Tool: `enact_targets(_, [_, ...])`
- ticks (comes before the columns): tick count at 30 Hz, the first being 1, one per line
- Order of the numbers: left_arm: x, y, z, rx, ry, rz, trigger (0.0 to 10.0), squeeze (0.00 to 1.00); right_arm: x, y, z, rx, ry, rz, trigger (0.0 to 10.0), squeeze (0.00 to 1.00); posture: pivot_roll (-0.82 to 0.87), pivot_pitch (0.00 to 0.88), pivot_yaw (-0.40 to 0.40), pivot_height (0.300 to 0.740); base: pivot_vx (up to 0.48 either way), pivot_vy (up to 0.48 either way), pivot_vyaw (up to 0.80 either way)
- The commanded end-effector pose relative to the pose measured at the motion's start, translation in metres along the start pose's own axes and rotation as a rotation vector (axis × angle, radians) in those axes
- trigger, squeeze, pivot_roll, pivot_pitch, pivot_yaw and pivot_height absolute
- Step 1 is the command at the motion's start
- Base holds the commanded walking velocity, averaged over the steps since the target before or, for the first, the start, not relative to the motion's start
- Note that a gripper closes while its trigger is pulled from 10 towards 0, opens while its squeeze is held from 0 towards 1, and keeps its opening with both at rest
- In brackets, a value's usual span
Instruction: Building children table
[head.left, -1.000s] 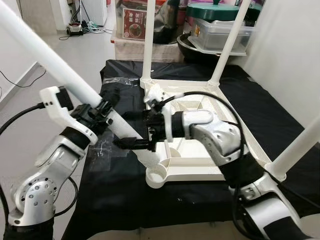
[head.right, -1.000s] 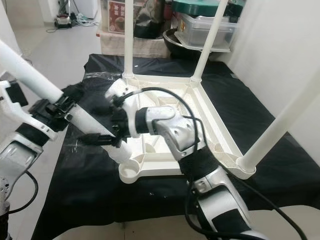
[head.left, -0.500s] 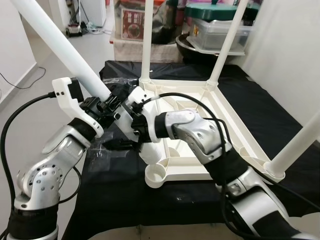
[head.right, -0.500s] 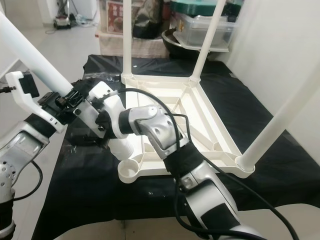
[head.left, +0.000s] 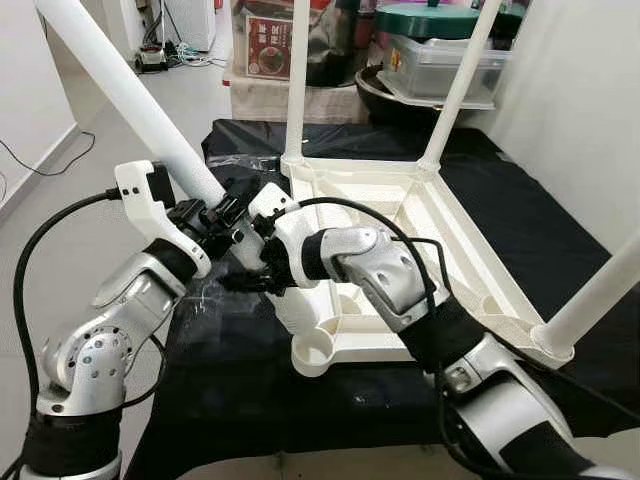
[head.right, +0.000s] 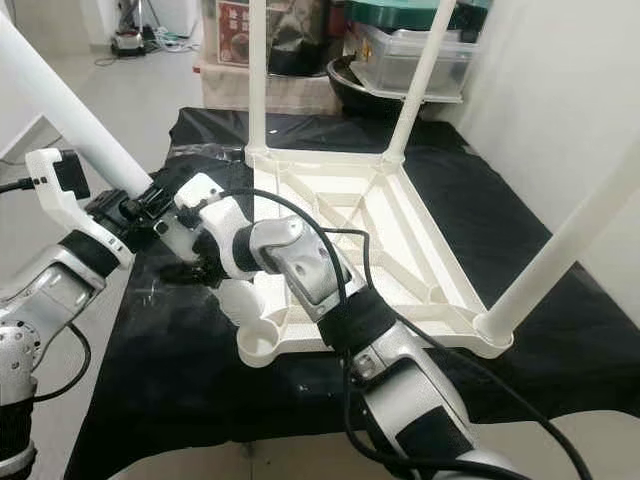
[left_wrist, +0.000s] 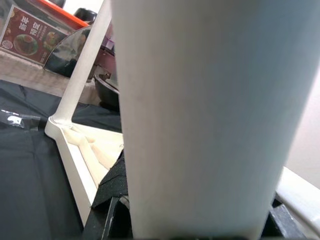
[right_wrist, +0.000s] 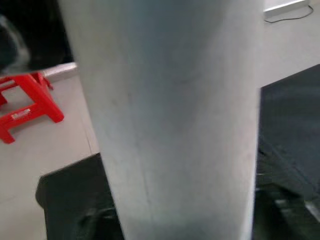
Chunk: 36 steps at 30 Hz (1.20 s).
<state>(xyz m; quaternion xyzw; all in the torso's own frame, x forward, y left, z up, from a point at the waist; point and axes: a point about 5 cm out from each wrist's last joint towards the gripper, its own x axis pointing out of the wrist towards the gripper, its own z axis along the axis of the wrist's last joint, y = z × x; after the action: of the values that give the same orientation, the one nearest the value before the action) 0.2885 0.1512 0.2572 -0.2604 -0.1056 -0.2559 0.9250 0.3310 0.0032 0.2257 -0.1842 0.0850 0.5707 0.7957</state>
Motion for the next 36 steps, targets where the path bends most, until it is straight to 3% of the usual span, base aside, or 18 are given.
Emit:
enact_targets(1, [0.008,-0.023,0.000,-0.051,-0.024,-0.134,10.0,0.00,0.008,0.008,0.002,0.010,-0.024,0.026,0.0,0.00,0.08,0.000,-0.082,0.740,0.000,0.000,0.00])
enact_targets(10, [0.007,-0.015,-0.002,-0.009,-0.047,-0.069,10.0,0.02,0.003,0.001,0.006,0.031,-0.061,-0.005,0.0,0.00,0.07,0.000,-0.084,0.740,0.000,0.000,0.00])
enact_targets(11, [0.007,-0.012,-0.002,0.005,-0.056,-0.046,10.0,1.00,0.001,0.000,0.005,0.033,-0.060,-0.009,0.0,0.00,0.07,0.000,-0.084,0.740,0.000,0.000,0.00])
enact_targets(22, [-0.002,-0.020,0.002,0.090,-0.039,-0.120,10.0,1.00,-0.006,-0.011,0.001,0.052,-0.053,-0.059,0.0,0.00,0.07,0.000,-0.091,0.740,0.000,0.000,0.00])
enact_targets(24, [-0.013,-0.026,0.007,0.175,-0.015,-0.150,10.0,1.00,-0.012,-0.022,0.000,0.068,-0.058,-0.113,0.0,0.00,0.07,0.000,-0.091,0.740,0.000,0.000,0.00])
enact_targets(29, [-0.024,-0.033,0.015,0.297,-0.007,-0.138,10.0,1.00,-0.023,-0.040,-0.004,0.089,-0.055,-0.200,0.0,0.00,0.07,0.000,-0.095,0.740,0.000,0.000,0.00])
enact_targets(33, [-0.026,-0.034,0.018,0.299,-0.020,-0.126,10.0,1.00,-0.025,-0.044,-0.006,0.096,-0.055,-0.218,0.0,0.00,0.08,0.000,-0.100,0.740,0.000,0.000,0.00])
enact_targets(34, [-0.029,-0.036,0.020,0.301,-0.035,-0.119,10.0,0.89,-0.028,-0.048,-0.007,0.106,-0.059,-0.239,0.0,0.00,0.08,0.000,-0.100,0.740,0.000,0.000,0.00])
enact_targets(35, [-0.032,-0.036,0.020,0.299,-0.040,-0.088,10.0,0.00,-0.034,-0.056,-0.007,0.124,-0.074,-0.281,0.0,0.00,0.09,0.000,-0.108,0.740,0.000,0.000,0.00])
enact_targets(36, [-0.032,-0.036,0.020,0.299,-0.040,-0.088,10.0,0.00,-0.034,-0.056,-0.007,0.124,-0.074,-0.281,0.0,0.00,0.09,0.000,-0.108,0.740,0.000,0.000,0.00])
